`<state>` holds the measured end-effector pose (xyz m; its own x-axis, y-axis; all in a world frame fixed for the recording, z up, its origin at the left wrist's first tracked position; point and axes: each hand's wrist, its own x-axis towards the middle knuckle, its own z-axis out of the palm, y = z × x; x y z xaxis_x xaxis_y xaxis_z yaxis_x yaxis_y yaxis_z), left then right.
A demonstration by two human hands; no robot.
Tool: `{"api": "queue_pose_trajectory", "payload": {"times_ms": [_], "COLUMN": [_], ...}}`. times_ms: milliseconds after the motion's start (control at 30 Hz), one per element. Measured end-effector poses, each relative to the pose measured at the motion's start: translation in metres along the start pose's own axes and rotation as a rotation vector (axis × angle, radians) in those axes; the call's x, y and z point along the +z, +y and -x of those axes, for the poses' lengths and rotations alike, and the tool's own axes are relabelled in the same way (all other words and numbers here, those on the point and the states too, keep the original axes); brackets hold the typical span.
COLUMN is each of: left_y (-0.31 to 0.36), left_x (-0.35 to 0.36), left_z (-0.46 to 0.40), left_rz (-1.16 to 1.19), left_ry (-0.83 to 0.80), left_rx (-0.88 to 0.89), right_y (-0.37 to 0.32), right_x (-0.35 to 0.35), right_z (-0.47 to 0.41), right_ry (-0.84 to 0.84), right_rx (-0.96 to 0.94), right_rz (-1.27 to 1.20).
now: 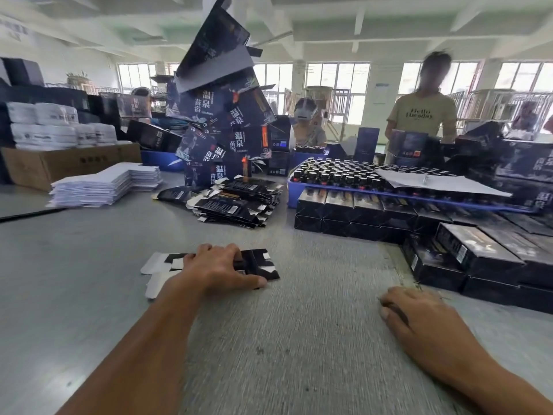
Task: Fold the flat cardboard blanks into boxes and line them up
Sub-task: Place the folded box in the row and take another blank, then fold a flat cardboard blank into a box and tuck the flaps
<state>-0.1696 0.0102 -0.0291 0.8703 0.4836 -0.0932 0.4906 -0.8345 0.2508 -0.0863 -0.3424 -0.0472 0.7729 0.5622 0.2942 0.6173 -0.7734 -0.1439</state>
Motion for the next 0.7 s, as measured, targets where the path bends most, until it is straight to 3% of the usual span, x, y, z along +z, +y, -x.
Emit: {"api": "queue_pose_trajectory", "payload": {"times_ms": [233, 433, 700], "left_y": [0.01, 0.052, 0.101], "left_x": [-0.001, 0.004, 0.017], "left_z": [0.007, 0.019, 0.05], "left_rz": [-0.057, -0.229, -0.166], "left_ry": [0.132, 0.279, 0.502], "left_rx": [0.031, 0.22, 0.565], "right_y": [0.002, 0.0, -0.01], "right_x": [0.001, 0.0, -0.022], "right_z": [-0.001, -0.002, 0.001], "right_ry": [0.009, 0.016, 0.138], "right_rx": [-0.01, -0.007, 0.093], "right_rz": [0.003, -0.024, -0.61]}}
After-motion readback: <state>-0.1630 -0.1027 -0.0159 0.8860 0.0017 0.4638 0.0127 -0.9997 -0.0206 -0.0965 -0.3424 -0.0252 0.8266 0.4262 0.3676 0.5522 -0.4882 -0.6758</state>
